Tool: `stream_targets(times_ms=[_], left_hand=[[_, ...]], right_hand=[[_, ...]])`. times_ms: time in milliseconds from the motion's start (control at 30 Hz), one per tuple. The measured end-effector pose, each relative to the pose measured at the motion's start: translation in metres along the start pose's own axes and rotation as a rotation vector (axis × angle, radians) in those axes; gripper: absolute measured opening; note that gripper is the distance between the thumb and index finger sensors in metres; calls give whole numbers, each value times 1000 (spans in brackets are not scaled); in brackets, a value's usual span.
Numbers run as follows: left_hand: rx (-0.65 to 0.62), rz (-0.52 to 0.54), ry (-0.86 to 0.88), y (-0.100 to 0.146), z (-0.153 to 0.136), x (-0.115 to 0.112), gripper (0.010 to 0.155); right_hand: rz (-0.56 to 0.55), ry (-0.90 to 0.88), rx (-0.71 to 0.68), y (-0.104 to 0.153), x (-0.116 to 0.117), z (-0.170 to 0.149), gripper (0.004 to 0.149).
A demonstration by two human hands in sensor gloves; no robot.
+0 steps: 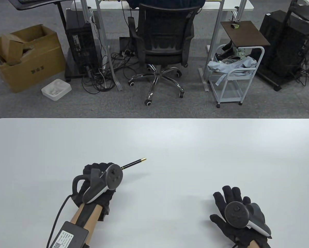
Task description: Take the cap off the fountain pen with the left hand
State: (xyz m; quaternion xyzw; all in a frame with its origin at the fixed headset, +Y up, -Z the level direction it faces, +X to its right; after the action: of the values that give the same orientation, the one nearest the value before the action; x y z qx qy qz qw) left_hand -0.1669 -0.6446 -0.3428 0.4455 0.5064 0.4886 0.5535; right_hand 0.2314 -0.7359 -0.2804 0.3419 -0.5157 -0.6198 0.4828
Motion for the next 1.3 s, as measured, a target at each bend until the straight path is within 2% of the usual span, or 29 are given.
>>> stream_targets(times_ms=[167,333,433,500,600,700,767,967,1033,1167,1300], left_hand=[[-41,8,0,12,29,-15,45],[-89,-52,122,15,54,-40,45],[-143,-2,17,21,77,-55,45],[-169,-9,-38,22,85,-66,44],[-190,-66,-32,20,87,-79,45],[-199,-89,-23,19,86,-83,45],[-213,-96,-20,21,86,-82,45],[-277,-101,26,32,97,-78,44],[-306,-101,48,36,102,-76,44],[-349,-78,41,43,111,-72,44],[-397,-94,61,48,118,-73,44]], right_hand=[[-1,-5,-5,0,1,0,76],[8,-14,10,0,2,-2,76],[13,-23,28,-1,3,-6,76],[19,-13,33,-1,4,-8,76],[16,11,39,-3,4,-8,76],[12,79,53,-5,-1,-6,77],[-37,91,48,-5,-9,-1,75],[-217,40,-43,5,-64,45,66],[-206,9,-72,8,-73,63,66],[-167,-1,-117,7,-65,91,63],[-293,50,-218,6,-32,113,50]])
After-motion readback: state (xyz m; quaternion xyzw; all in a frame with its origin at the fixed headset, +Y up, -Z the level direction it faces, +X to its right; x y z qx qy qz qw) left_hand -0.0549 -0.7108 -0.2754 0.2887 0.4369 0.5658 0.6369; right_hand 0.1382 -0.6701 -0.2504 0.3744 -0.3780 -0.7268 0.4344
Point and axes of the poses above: the tracker on the back of each hand, its own z axis roughly to the thumb side, its own y axis roughly from the fingertips to the wrist, x = y × z, the point moved 1 cm from there along -y, roughly from the wrist to the fingertips, and after that the axes turned 11 degrees about -z, right-handed, at the moved point
